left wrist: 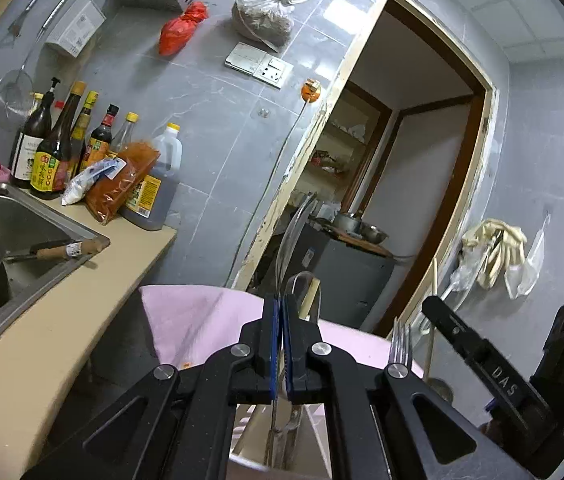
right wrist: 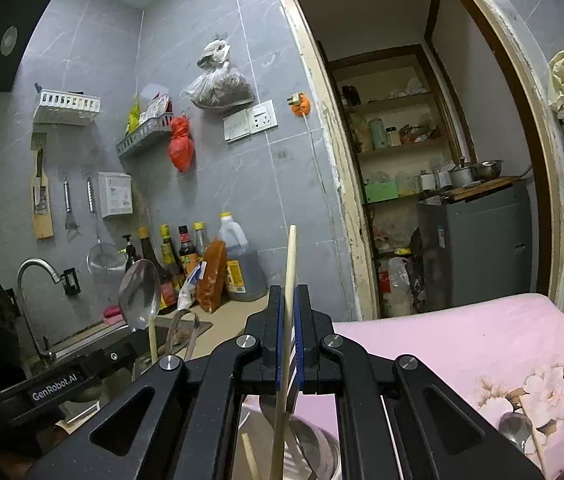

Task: Organize utensils
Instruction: 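Carry the spoon and chopstick up to the white caddy with both tools, then lower the spoon and chopstick into the white caddy and open both tools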

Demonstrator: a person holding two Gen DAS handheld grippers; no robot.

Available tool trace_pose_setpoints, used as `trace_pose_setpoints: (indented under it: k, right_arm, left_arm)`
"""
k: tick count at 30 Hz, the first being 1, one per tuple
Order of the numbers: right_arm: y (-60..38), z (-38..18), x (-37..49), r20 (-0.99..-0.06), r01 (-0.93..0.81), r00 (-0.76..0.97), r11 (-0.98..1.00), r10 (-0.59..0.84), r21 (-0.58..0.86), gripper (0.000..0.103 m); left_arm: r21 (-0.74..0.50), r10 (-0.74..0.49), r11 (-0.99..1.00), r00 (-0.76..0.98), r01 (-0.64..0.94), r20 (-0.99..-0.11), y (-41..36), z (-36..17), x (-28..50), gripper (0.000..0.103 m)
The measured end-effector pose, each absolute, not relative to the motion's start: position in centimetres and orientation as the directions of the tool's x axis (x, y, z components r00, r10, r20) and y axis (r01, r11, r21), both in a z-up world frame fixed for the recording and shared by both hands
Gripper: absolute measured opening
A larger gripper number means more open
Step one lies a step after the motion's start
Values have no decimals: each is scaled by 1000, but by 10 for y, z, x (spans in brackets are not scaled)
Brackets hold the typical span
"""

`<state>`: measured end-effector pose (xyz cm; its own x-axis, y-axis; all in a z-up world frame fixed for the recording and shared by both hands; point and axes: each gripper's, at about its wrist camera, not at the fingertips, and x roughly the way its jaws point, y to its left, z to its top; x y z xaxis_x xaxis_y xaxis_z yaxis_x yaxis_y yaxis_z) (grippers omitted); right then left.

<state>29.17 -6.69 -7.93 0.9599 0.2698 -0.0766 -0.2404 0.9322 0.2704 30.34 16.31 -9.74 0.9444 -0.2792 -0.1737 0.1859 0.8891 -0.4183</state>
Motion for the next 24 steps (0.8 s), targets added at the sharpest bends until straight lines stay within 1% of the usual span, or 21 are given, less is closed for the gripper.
trace_pose_setpoints:
  k: [14, 24]
  right_arm:
    - [-74, -84, 290, -110, -247, 950, 917, 293, 314, 5]
    - [-74, -88, 292, -181, -249, 930, 911, 320, 330, 6]
  left_arm:
    - [-369, -266, 914, 936, 170, -228, 161, -87, 299, 3]
    - [-371, -309, 909, 904, 189, -296, 160, -84, 299, 3]
